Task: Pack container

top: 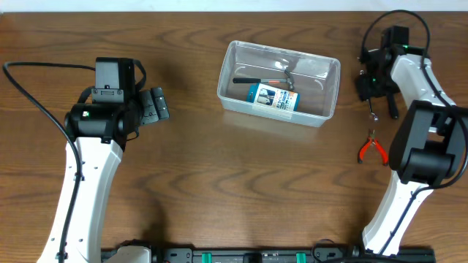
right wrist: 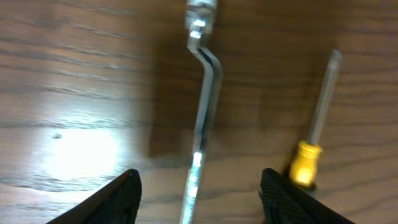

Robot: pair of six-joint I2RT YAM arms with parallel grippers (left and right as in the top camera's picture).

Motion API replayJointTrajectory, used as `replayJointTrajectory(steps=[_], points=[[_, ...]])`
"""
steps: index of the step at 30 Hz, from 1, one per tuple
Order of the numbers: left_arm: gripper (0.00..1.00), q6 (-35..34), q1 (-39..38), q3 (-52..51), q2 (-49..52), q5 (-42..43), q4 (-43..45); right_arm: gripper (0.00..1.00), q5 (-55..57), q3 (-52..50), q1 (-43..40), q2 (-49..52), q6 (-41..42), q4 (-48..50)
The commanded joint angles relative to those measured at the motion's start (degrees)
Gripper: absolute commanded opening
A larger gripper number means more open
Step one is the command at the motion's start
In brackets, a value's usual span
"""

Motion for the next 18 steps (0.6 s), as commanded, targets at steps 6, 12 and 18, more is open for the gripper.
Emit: replayJointTrajectory(steps=[6,12,18], points=[[0.98,-0.28,0.28,0.68,0.02,-0.9,-0.17,0.63,-0.15,-0.17,-1.55,2.27,0.55,-0.52],[0.98,-0.28,0.28,0.68,0.02,-0.9,-0.2,0.64,-4.07,-0.17,-1.55,2.62,0.13,-0.11],[0.98,-0.28,0.28,0.68,0.02,-0.9,-0.2,0.61,-4.11,-0.17,-1.55,2.62,0.15,0.13]])
